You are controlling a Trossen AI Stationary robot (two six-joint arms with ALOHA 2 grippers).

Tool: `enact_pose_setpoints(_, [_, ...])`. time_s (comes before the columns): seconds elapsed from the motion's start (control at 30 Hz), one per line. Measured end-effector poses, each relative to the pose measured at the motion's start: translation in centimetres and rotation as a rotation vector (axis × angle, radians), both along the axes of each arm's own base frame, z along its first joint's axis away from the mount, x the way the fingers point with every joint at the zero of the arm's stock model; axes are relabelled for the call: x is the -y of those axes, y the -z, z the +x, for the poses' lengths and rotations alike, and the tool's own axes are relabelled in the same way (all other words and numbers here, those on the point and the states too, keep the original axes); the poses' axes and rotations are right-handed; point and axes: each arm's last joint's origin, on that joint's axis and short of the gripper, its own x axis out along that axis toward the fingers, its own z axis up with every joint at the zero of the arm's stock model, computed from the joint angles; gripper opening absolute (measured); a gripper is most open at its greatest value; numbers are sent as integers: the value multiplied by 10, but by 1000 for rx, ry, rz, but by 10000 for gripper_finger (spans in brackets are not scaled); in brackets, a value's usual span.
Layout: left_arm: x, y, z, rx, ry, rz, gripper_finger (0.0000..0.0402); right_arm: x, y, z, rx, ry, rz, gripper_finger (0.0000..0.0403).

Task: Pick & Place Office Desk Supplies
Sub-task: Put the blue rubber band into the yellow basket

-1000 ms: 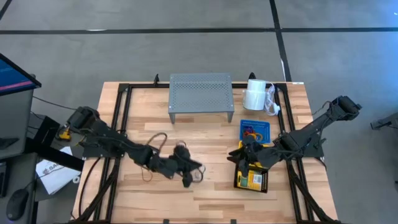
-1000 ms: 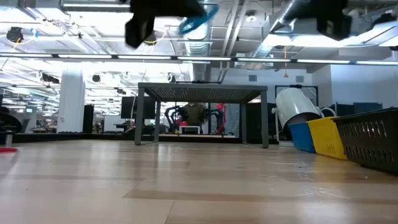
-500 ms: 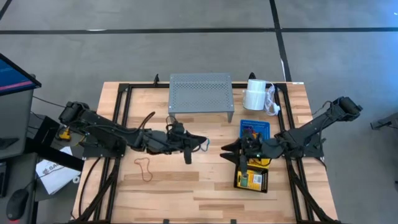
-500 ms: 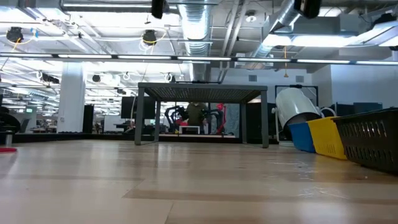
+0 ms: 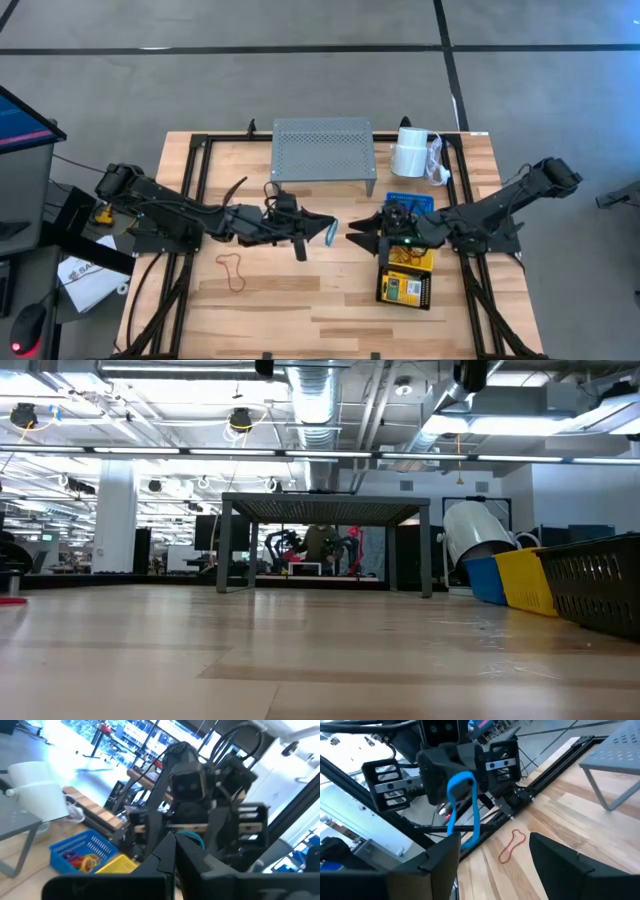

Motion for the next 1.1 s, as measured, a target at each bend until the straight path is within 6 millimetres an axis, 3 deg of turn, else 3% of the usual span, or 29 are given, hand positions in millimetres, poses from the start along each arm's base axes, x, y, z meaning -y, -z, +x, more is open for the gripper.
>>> enact_pose_setpoints(0.6, [-1,-2,0,19,1,-5,0,1,3,29,148,-65,3,233])
enact_pose_setpoints(0.87, [-1,-3,0,29,10,-9,0,5,-6,40,167,-56,-18,233])
enact_pose_setpoints(1.1, [0,-3,0,37,24,-11,0,6,-2,53,145,-49,-14,226])
